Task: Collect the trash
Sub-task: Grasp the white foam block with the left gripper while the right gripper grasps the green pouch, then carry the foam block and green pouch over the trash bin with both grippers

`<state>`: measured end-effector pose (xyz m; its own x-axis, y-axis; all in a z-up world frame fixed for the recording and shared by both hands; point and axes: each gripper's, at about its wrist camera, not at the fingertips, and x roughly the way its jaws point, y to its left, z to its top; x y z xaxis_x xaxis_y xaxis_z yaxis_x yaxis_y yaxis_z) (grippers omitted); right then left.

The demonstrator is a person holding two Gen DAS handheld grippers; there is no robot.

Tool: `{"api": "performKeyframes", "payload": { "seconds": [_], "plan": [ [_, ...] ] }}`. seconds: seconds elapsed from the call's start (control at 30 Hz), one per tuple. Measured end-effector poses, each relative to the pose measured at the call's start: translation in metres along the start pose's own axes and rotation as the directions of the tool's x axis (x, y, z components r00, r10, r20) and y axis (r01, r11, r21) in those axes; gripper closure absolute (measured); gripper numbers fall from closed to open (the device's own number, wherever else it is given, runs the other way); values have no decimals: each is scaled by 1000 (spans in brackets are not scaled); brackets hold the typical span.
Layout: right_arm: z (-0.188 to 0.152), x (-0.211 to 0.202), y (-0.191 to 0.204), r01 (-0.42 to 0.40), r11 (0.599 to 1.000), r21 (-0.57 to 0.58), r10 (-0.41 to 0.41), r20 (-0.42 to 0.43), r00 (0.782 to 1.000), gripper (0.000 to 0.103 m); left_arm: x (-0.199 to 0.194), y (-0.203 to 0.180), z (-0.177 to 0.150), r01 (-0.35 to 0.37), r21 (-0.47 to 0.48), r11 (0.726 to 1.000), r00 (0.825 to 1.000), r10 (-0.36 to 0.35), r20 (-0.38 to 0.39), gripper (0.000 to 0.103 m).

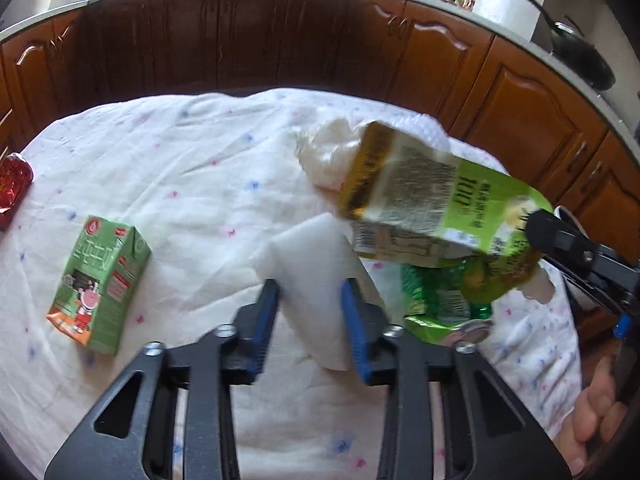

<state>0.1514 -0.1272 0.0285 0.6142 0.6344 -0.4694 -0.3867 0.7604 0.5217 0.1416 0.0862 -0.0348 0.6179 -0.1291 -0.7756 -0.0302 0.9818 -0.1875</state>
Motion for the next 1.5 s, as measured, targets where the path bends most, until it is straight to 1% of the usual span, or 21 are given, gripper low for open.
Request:
{"api": "performKeyframes", "payload": {
  "seconds": [0.03, 0.1, 0.23, 0.33, 0.4, 0.47, 0.57, 0.6, 0.67, 0.77, 0.9, 1.1, 1.3, 1.43, 1.5],
  "plan": [
    [1, -8, 0, 7, 1000, 2, -7, 18, 1000, 90, -2, 1, 1, 10, -1, 1000, 1000, -10, 1, 81],
    [1, -27, -1, 27, 1000, 5, -27, 59, 998, 90, -8, -2, 2, 23, 9, 1000, 1000, -23, 11, 83],
    [-2, -64, -11, 67, 997, 32, -70, 123, 990, 90, -15, -14, -2, 39, 47, 998, 999, -40, 23, 85],
    [-9, -88, -20, 124, 991, 45, -129, 151, 980, 90, -17, -21, -3, 46, 64, 997, 998, -48, 32, 87],
    [-15, -103, -30, 174, 983, 64, -183, 167, 969, 90, -25, -27, -3, 63, 71, 995, 997, -67, 50, 87],
    [-21, -116, -41, 207, 975, 83, -219, 177, 960, 90, -35, -34, -3, 70, 87, 994, 995, -76, 70, 88],
    [-27, -133, -54, 243, 963, 114, -262, 190, 946, 90, -51, -44, 0, 93, 113, 989, 989, -105, 101, 88],
    [-30, -139, -58, 263, 957, 123, -283, 196, 939, 90, -56, -48, 1, 102, 121, 987, 987, -115, 110, 88],
    [-34, -150, -65, 283, 949, 136, -306, 204, 930, 90, -63, -56, 3, 122, 131, 984, 984, -138, 116, 88],
    [-40, -166, -76, 312, 937, 159, -341, 213, 916, 90, -66, -77, 3, 165, 166, 972, 977, -184, 105, 88],
    [-43, -185, -88, 360, 916, 179, -394, 227, 891, 90, -62, -109, 0, 211, 211, 954, 970, -232, 78, 88],
    [-44, -206, -102, 400, 893, 207, -443, 245, 862, 90, -50, -165, -3, 276, 282, 919, 955, -295, 27, 88],
    [-49, -220, -113, 426, 873, 236, -479, 254, 841, 90, -42, -205, -7, 311, 337, 889, 944, -329, -4, 88],
    [-50, -226, -120, 434, 864, 254, -493, 259, 830, 90, -35, -224, -7, 327, 354, 876, 940, -340, -27, 88],
    [-51, -230, -122, 444, 857, 261, -505, 263, 822, 90, -31, -232, -6, 331, 362, 871, 939, -343, -34, 88]
  ]
}}
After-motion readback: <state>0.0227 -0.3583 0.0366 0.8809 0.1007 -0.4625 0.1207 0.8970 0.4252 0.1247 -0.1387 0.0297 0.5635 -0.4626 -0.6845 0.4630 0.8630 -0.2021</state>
